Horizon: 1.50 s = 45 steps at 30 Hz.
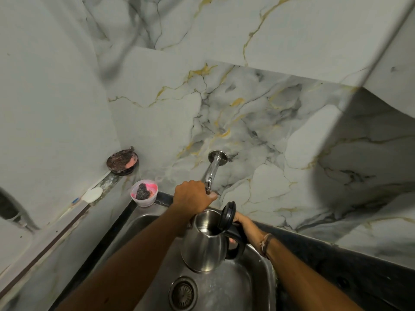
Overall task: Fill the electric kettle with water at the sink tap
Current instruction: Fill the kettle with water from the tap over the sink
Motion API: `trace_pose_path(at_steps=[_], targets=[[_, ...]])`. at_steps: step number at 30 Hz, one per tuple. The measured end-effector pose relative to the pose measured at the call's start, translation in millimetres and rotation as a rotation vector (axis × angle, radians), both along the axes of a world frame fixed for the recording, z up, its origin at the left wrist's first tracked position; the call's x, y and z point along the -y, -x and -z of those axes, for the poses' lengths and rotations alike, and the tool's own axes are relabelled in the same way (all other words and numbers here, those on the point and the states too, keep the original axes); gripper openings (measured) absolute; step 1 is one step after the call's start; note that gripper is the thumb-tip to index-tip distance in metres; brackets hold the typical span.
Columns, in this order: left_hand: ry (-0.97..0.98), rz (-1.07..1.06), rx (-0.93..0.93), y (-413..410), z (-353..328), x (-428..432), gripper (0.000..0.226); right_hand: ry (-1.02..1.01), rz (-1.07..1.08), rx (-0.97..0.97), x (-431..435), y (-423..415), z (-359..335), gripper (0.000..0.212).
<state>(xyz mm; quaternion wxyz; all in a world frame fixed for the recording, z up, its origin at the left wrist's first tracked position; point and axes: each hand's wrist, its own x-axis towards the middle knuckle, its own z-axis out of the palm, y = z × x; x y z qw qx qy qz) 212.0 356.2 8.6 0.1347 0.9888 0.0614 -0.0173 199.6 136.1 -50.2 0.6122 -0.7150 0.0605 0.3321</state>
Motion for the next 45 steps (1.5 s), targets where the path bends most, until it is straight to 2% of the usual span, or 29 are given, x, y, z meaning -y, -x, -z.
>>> trace_pose_path(at_steps=[4, 8, 11, 14, 18, 21, 25, 38, 42, 45], targets=[[0.165, 0.249, -0.225, -7, -6, -26, 0.043, 0.047, -0.016, 0.045, -1, -5, -1, 0.064], [0.229, 0.321, -0.283, -11, -9, -35, 0.039, 0.104, -0.057, 0.079, -2, -8, -2, 0.06], [0.285, 0.258, -0.202, -12, -11, -36, 0.035, 0.1, -0.067, 0.071, -2, -10, -2, 0.062], [0.457, 0.136, -0.062, -11, -13, -34, 0.04, 0.105, -0.058, 0.062, -2, -12, 2, 0.069], [0.556, 0.074, -0.078, -10, -13, -34, 0.042, 0.132, -0.056, 0.07, -3, -13, 7, 0.071], [0.543, 0.025, -0.123, -11, -18, -32, 0.042, 0.136, -0.058, 0.086, -5, -13, 7, 0.072], [0.496, -0.007, -0.147, -14, -19, -28, 0.038, 0.102, -0.044, 0.072, -6, -11, 5, 0.058], [0.495, -0.072, -0.195, -15, -21, -25, 0.033, 0.078, -0.072, 0.071, -7, -14, 11, 0.069], [0.481, -0.078, -0.203, -15, -21, -23, 0.035, 0.039, -0.05, 0.054, -10, -13, 10, 0.056], [0.468, -0.089, -0.204, -16, -21, -23, 0.036, 0.032, -0.051, 0.058, -10, -13, 11, 0.06]])
